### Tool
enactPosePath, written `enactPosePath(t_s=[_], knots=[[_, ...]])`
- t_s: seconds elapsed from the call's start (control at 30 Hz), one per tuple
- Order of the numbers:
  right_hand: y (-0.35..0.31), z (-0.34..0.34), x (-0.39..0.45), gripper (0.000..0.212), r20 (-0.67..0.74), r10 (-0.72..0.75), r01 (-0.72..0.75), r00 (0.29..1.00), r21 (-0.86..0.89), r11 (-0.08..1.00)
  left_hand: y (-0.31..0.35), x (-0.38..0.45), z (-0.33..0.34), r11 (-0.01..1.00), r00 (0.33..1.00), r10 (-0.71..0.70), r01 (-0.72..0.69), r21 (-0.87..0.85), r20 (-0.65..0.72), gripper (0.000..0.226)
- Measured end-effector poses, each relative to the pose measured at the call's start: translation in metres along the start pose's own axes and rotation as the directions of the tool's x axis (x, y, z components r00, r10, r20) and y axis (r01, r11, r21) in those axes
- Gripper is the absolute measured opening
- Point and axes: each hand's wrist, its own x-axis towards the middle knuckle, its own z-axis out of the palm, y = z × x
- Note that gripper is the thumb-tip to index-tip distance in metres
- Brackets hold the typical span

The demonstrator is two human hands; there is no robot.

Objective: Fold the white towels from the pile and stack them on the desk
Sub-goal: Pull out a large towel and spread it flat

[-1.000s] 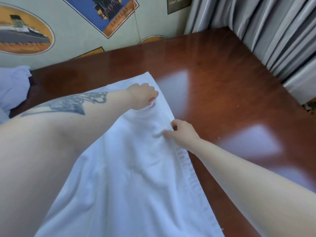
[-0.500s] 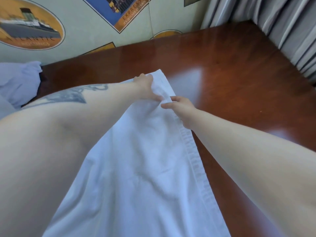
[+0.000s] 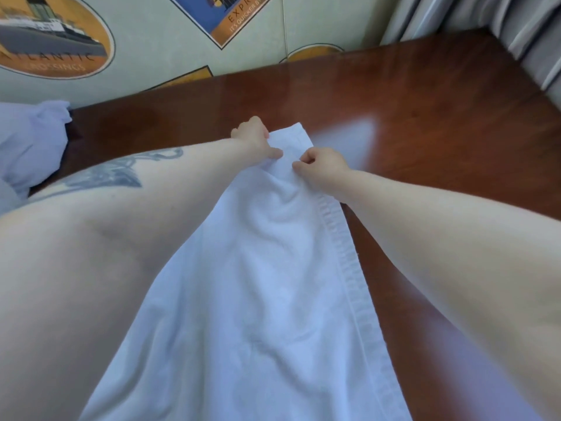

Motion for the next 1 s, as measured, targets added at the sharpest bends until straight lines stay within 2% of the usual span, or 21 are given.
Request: enactPosePath(t_s=[0.07,0.17,0.27,0.37,0.5,0.6,0.73,0.8,0.9,1.0], knots=[[0.003,0.0,0.002,0.018,-0.009,-0.017,0.017,1.0,-0.027,1.0,0.002,0.007,-0.007,1.0,0.997,0.0,-0.002,0.021,0.074,0.056],[0.011,-0.002,0.004,0.021,-0.003,-0.031,0.031,1.0,0.04,0.999,0.008,0.016,-0.018,0.997,0.981,0.066,-0.073,0.033,0.18,0.044],[0.02,-0.006,0.004,0.014,0.03,-0.005,-0.003,1.0,0.29,0.957,0.019,0.03,-0.025,0.976,0.972,0.21,-0.203,-0.076,0.102,0.033],[0.024,-0.008,0.006,0.009,0.024,0.068,-0.072,0.997,0.433,0.898,0.031,0.038,-0.019,0.957,0.955,0.29,-0.289,-0.039,0.053,0.026],[0.023,-0.008,0.009,0.008,-0.013,0.105,-0.091,0.994,0.405,0.91,0.031,0.047,0.008,0.956,0.957,0.288,-0.289,-0.045,-0.032,0.018],[0.023,-0.005,0.011,0.01,-0.085,0.112,-0.074,0.99,0.366,0.928,0.03,0.052,0.018,0.951,0.955,0.279,-0.29,-0.111,-0.102,0.016],[0.023,-0.002,0.013,0.013,-0.146,0.135,-0.075,0.98,0.357,0.931,0.029,0.049,0.029,0.96,0.968,0.175,-0.209,-0.188,-0.182,0.016],[0.023,-0.003,0.011,0.014,-0.152,0.121,-0.064,0.981,0.334,0.941,0.029,0.049,0.031,0.963,0.967,0.166,-0.201,-0.18,-0.193,0.017],[0.025,-0.007,-0.003,0.029,-0.132,0.033,-0.008,0.991,0.189,0.982,0.029,0.051,0.026,0.966,0.972,0.172,-0.198,-0.168,-0.16,0.02],[0.038,-0.012,-0.031,0.029,-0.09,0.088,-0.067,0.992,0.219,0.974,0.031,0.054,0.024,0.971,0.976,0.152,-0.177,-0.162,-0.158,0.024]])
